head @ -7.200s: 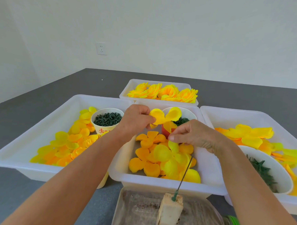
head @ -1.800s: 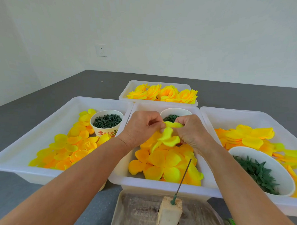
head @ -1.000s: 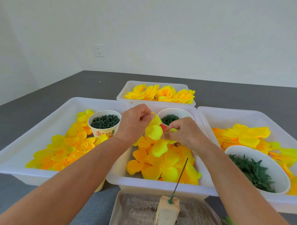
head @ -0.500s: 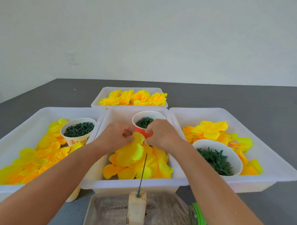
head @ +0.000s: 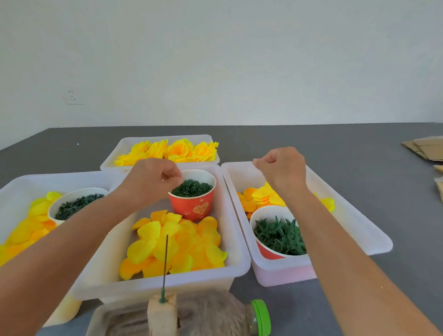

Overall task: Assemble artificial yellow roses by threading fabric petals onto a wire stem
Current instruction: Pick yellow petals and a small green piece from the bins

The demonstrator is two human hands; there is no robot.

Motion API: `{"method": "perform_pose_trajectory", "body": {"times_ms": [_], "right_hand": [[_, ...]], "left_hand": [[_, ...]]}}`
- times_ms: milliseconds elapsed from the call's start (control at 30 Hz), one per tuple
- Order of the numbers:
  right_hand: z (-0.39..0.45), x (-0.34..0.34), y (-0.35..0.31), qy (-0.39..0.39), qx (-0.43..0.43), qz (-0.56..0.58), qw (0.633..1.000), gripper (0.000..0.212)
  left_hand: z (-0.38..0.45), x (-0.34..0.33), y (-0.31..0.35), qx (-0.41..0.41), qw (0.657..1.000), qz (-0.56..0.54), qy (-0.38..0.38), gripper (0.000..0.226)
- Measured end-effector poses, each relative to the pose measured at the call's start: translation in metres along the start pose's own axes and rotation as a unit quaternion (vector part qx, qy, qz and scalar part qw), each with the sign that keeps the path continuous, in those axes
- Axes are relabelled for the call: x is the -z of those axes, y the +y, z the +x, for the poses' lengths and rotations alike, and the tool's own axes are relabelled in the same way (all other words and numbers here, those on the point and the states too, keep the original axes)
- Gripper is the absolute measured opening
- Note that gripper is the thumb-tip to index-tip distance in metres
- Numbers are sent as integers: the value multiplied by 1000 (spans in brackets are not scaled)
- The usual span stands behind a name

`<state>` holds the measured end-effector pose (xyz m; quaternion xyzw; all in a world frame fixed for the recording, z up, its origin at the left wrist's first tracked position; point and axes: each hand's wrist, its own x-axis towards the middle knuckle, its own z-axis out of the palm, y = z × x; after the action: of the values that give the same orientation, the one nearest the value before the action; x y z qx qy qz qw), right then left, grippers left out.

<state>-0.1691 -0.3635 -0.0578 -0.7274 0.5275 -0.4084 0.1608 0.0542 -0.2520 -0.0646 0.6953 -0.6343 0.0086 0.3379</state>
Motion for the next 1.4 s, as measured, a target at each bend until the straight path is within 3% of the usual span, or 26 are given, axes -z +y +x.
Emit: {"method": "perform_pose_trajectory", "body": {"times_ms": [67,167,400,467,567,867,1133,1233,1400], "right_hand": [[15,11,20,25,-57,-57,996,27],[29,17,49,5,-143,-120,982,35],[32,5,73,-63,-238,-113,963,39],[32,2,76,-65,-224,-57,971,29],[26,2,76,-6,-182,22,983,19],[21,-5,74,32,-77,7,997,51],[20,-4,71,53,-73,20,996,56],[18,-7,66,54,-22,46,997,53],[12,-14,59,12,32,111,993,38]], "left_hand": [[11,-8,13,-14,1000,-7,12,6],[22,-23,26,-30,999,-13,20,8],[29,-49,34,-31,997,-58,30,9],[28,-55,32,-24,997,-57,38,9],[24,-62,28,-16,998,-38,49,10],[18,-68,22,-27,998,-16,52,13],[17,-70,21,-24,999,-7,39,15],[19,-73,23,0,998,-43,37,17],[20,-81,29,48,977,-205,0,23]]}}
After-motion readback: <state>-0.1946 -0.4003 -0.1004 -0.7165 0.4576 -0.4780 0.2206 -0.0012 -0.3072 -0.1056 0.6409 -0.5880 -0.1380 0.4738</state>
